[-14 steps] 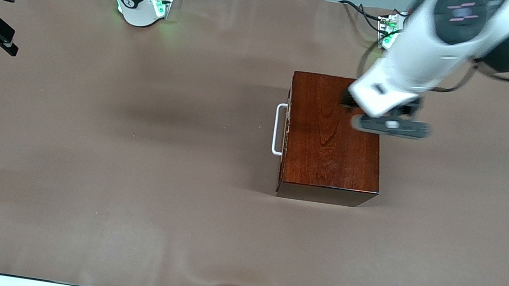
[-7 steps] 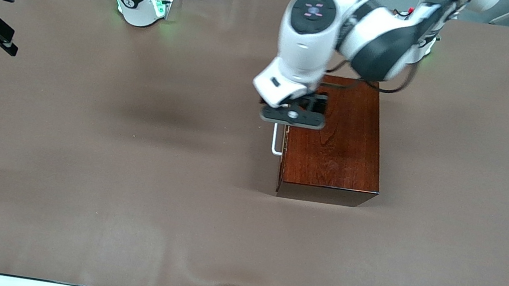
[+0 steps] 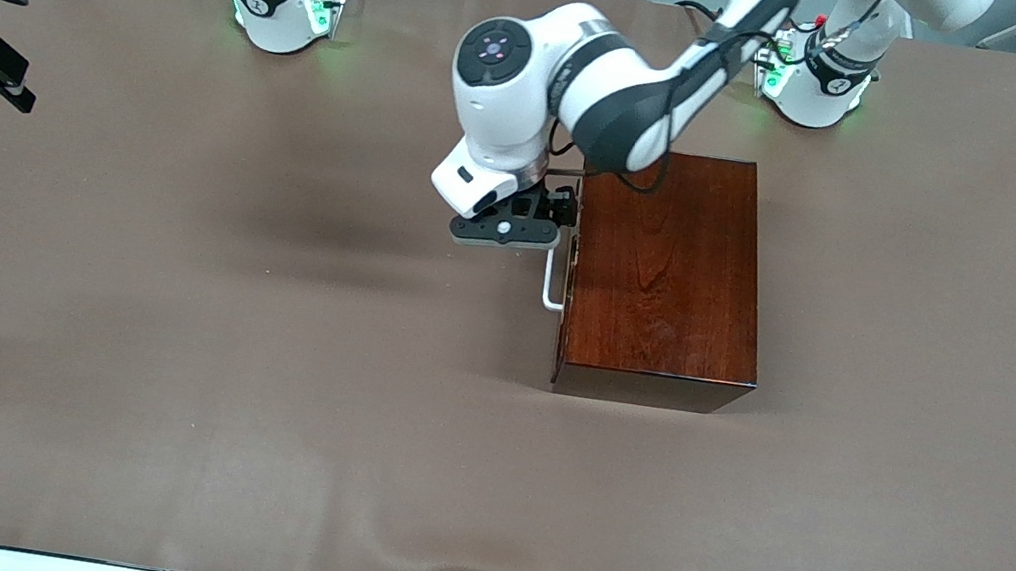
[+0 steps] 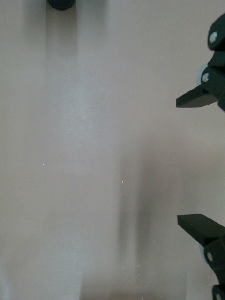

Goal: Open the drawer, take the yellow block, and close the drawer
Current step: 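Move the left gripper to the white drawer handle of the wooden box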

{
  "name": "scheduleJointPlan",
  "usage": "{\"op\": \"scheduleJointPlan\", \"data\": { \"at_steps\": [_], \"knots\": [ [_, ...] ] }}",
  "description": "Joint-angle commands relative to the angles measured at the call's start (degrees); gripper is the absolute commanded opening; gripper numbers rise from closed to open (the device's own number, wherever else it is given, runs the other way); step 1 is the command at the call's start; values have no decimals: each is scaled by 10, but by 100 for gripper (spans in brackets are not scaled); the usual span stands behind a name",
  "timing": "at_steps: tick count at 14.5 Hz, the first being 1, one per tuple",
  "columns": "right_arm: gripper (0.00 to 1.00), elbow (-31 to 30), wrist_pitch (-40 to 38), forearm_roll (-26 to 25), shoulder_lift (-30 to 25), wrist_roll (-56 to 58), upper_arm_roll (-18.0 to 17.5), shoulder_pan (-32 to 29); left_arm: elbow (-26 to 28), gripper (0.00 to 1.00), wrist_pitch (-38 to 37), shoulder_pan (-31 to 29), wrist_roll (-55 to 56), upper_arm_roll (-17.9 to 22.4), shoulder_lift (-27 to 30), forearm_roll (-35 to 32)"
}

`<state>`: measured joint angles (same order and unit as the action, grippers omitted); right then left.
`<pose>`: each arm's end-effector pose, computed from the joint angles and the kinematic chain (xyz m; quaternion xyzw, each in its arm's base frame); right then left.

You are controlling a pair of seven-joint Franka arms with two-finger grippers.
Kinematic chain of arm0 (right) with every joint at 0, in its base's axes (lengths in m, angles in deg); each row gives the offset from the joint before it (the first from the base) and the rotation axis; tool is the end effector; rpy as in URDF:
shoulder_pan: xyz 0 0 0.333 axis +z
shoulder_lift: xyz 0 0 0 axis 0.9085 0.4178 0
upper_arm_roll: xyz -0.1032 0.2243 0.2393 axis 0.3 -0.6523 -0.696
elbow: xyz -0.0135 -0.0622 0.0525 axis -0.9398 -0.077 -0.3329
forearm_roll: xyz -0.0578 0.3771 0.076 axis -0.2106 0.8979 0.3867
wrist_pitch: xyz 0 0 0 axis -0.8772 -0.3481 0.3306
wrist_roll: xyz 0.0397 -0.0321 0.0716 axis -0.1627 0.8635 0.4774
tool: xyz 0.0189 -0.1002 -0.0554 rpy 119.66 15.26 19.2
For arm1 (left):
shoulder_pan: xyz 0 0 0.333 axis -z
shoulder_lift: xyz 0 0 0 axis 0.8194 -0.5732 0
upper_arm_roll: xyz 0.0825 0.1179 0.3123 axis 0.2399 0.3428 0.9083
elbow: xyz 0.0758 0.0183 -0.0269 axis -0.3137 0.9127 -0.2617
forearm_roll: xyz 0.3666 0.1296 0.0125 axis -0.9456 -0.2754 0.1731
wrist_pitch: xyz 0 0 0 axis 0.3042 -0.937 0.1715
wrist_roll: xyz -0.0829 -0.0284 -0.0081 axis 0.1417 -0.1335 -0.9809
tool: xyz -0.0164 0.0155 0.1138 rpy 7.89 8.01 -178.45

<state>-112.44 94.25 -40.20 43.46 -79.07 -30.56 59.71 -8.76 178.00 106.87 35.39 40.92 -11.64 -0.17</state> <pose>0.5329 -0.0200 0.6709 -0.9993 -0.0322 -0.0135 0.0151 0.4778 -0.5594 0.3988 -0.9974 -0.0114 -0.0199 0.0680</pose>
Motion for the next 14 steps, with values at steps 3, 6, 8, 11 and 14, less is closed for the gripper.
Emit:
{"op": "scheduleJointPlan", "data": {
  "at_steps": [3, 6, 8, 11, 14],
  "knots": [
    [100, 9, -6, -6, 5, 3, -6, -9, -21, 100, -6, 23, 5, 25, -41, -25],
    [100, 7, -7, -6, 5, 2, -6, -12, -16, 100, -9, 26, 6, 22, -49, -42],
    [100, 7, -8, -6, 5, 2, -6, -7, -17, 100, -8, 26, 6, 23, -57, -42],
    [100, 8, -9, -6, 4, 1, -6, -7, -16, 100, -7, 26, 6, 22, -63, -42],
    [100, 9, -14, -6, 4, 2, -6, -13, -16, 100, -5, 27, 2, 22, -73, -43]
  ]
}}
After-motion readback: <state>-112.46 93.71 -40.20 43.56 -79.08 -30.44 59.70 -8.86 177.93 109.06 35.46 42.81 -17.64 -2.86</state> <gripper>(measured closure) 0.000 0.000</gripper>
